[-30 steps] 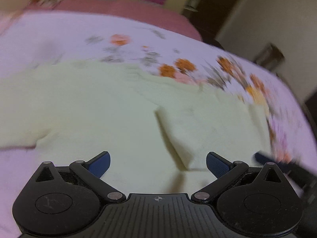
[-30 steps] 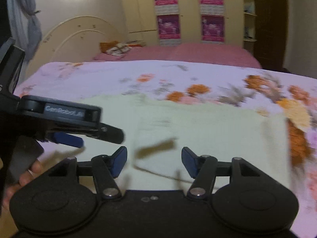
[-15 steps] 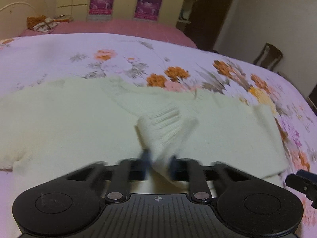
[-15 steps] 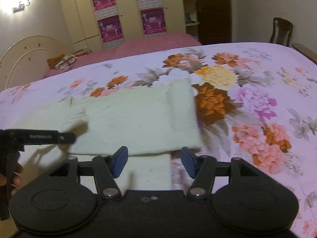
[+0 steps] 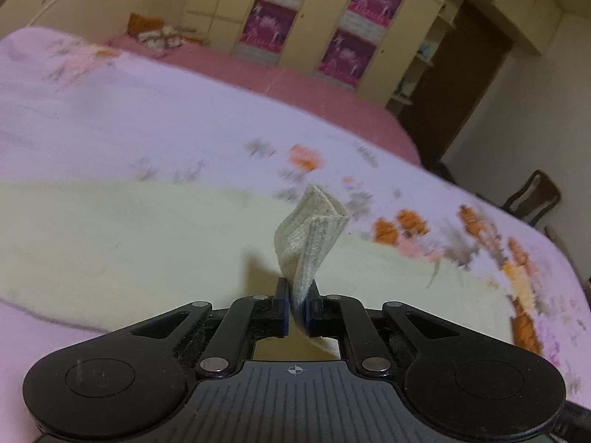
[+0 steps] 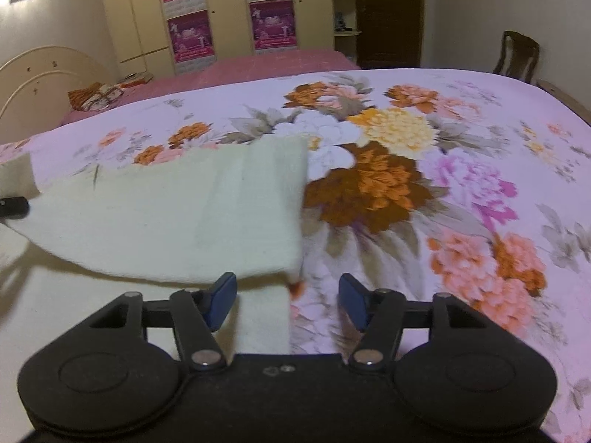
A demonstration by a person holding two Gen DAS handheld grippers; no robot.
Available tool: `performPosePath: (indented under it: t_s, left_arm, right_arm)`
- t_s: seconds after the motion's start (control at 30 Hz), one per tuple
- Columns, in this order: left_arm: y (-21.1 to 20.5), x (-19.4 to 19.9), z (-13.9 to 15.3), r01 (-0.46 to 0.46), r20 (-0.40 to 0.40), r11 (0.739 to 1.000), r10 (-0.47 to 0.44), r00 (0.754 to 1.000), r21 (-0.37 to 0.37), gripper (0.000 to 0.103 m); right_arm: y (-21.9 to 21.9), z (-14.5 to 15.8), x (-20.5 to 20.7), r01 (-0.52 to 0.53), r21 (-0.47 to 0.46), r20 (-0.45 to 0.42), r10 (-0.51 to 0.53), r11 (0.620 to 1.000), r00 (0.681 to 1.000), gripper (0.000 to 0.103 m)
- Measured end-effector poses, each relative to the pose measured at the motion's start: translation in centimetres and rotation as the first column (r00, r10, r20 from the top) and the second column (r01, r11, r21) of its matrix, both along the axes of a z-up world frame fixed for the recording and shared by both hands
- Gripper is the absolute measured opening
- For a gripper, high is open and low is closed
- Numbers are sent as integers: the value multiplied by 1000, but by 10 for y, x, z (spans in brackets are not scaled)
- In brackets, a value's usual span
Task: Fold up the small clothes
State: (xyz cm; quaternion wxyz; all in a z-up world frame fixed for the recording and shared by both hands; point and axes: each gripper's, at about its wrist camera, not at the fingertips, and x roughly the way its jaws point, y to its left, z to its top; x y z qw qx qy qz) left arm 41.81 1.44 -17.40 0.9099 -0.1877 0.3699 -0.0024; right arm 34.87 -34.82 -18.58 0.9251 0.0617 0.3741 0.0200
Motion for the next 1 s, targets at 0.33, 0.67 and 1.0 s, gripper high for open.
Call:
performPosePath:
  t_s: [0.33, 0.67, 1.0]
  left_arm:
    - [17, 0, -22, -48, -70, 998, 50, 996, 29, 7]
    - [15, -21, 12, -167, 66, 982, 161, 985, 91, 85]
    - [-12, 5, -15, 16, -33, 996, -13, 999, 87, 85]
  right_arm:
    - [-8, -8, 11, 9, 71, -54, -5, 997, 999, 19]
    - [-13, 11, 39, 12, 108, -1, -12, 994, 1000, 56]
    - [-29, -5, 106, 98, 170, -51, -90, 981, 995, 52]
